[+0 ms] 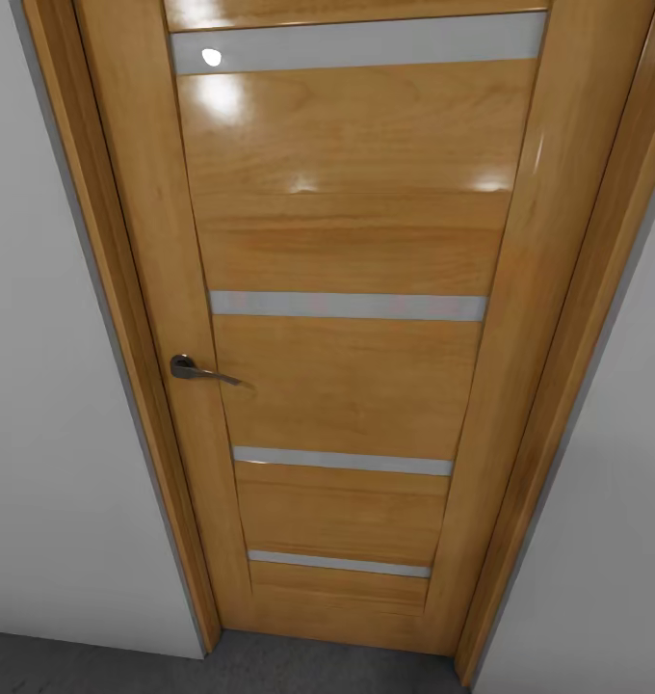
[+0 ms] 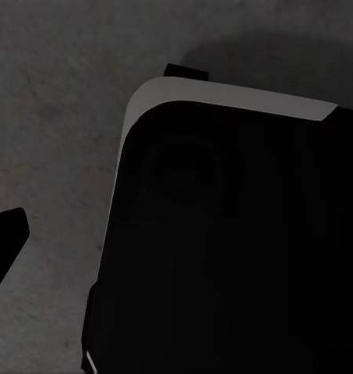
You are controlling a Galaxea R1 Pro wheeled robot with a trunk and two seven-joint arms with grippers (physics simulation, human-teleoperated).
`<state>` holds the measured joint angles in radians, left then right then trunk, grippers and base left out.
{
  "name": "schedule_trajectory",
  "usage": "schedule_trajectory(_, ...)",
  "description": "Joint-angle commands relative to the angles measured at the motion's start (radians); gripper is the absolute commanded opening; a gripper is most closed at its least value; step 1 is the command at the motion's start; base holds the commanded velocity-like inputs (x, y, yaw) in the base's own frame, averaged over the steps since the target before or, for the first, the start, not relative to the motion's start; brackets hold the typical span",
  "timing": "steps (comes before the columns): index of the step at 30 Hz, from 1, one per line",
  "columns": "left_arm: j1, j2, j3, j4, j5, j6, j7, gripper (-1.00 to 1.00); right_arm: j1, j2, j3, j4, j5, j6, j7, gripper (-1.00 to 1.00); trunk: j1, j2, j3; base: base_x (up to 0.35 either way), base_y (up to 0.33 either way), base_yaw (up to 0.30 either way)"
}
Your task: Move the two storage containers from the living room to the garage. In the garage, place one container on the floor and stack the other container on top of it (either order is fine).
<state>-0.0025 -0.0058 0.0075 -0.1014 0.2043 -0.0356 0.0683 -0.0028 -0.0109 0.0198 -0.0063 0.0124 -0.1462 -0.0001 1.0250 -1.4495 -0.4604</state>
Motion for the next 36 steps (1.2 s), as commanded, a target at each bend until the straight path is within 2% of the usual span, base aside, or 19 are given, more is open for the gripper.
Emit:
schedule_trajectory(1, 0.0, 0.0, 0.0, 0.0, 0.006, -0.003, 0.002, 1.0, 0.0, -0.001, 0.002, 0.0, 0.002, -0.002, 0.003, 1.0, 0.0, 0.0, -0.001, 0.0, 0.0, 0.0)
schedule_trajectory(9, 0.0, 0.0, 0.0, -0.004, 0.007, -0.003, 0.002, 1.0, 0.0, 0.002, -0.003, -0.009, 0.003, -0.002, 0.006, 1.0, 0.0, 0.0, -0.001, 0.024, 0.0, 0.0)
schedule_trajectory(10, 0.0, 0.0, 0.0, -0.004, 0.006, -0.003, 0.002, 1.0, 0.0, 0.002, -0.004, -0.033, 0.004, 0.001, 0.01, 1.0, 0.0, 0.0, -0.001, 0.064, 0.0, 0.0)
schedule_trajectory(11, 0.0, 0.0, 0.0, -0.004, 0.006, -0.003, 0.002, 1.0, 0.0, 0.004, -0.003, -0.096, 0.004, 0.006, 0.012, 1.0, 0.0, 0.0, -0.001, 0.069, 0.0, 0.0)
schedule_trajectory(15, 0.0, 0.0, -0.001, -0.004, 0.006, -0.003, 0.002, 1.0, -0.001, 0.01, 0.008, -0.211, 0.004, 0.041, 0.013, 1.0, 0.0, 0.0, -0.001, 0.07, 0.0, 0.0)
schedule_trajectory(17, 0.0, 0.0, -0.001, -0.004, 0.006, -0.003, 0.002, 1.0, -0.002, 0.041, 0.067, -0.386, 0.004, 0.137, 0.009, 1.0, 0.0, 0.0, -0.001, 0.072, 0.0, 0.0)
schedule_trajectory(21, 0.0, 0.0, -0.001, -0.004, 0.006, -0.003, 0.002, 1.0, -0.003, 0.062, 0.106, -0.516, 0.005, 0.24, 0.005, 1.0, 0.0, 0.0, -0.001, 0.072, 0.0, 0.0)
schedule_trajectory(22, 0.0, 0.0, -0.001, -0.004, 0.006, -0.003, 0.002, 1.0, -0.008, 0.076, 0.116, -0.564, 0.005, 0.288, 0.004, 1.0, 0.0, 0.0, -0.001, 0.072, 0.0, 0.0)
schedule_trajectory(24, 0.0, 0.0, -0.001, -0.004, 0.006, -0.003, 0.002, 1.0, -0.038, 0.112, 0.128, -0.635, 0.005, 0.387, 0.001, 1.0, 0.0, 0.0, -0.001, 0.072, 0.0, 0.0)
schedule_trajectory(25, 0.0, 0.0, -0.001, -0.004, 0.006, -0.003, 0.002, 1.0, -0.05, 0.12, 0.13, -0.646, 0.005, 0.412, 0.001, 1.0, 0.0, 0.0, -0.001, 0.072, 0.0, 0.0)
schedule_trajectory(26, 0.0, 0.0, -0.002, -0.004, 0.006, -0.003, 0.002, 1.0, -0.081, 0.135, 0.132, -0.661, 0.005, 0.459, 0.0, 1.0, 0.0, 0.0, -0.001, 0.072, 0.0, 0.0)
schedule_trajectory(27, -0.001, -0.001, -0.002, -0.004, 0.006, -0.003, 0.002, 1.0, -0.139, 0.151, 0.135, -0.674, 0.002, 0.513, -0.002, 1.0, 0.0, 0.0, -0.001, 0.072, 0.0, 0.0)
schedule_trajectory(28, -0.001, -0.001, -0.002, -0.004, 0.006, -0.003, 0.002, 1.0, -0.179, 0.159, 0.135, -0.678, -0.001, 0.537, -0.002, 1.0, 0.0, 0.0, -0.001, 0.072, 0.0, 0.0)
schedule_trajectory(30, -0.001, -0.001, -0.003, -0.004, 0.006, -0.003, 0.002, 1.0, -0.247, 0.172, 0.135, -0.683, -0.004, 0.567, -0.002, 1.0, 0.0, 0.0, -0.001, 0.072, 0.0, 0.0)
schedule_trajectory(32, -0.001, -0.001, -0.003, -0.005, 0.006, -0.003, 0.002, 1.0, -0.29, 0.184, 0.136, -0.684, -0.007, 0.583, -0.002, 1.0, 0.0, 0.0, -0.001, 0.072, 0.0, 0.0)
schedule_trajectory(36, -0.001, -0.001, -0.003, -0.006, 0.006, -0.003, 0.002, 1.0, -0.337, 0.185, 0.136, -0.69, -0.007, 0.609, 0.005, 1.0, 0.0, 0.0, -0.001, 0.071, 0.0, 0.0)
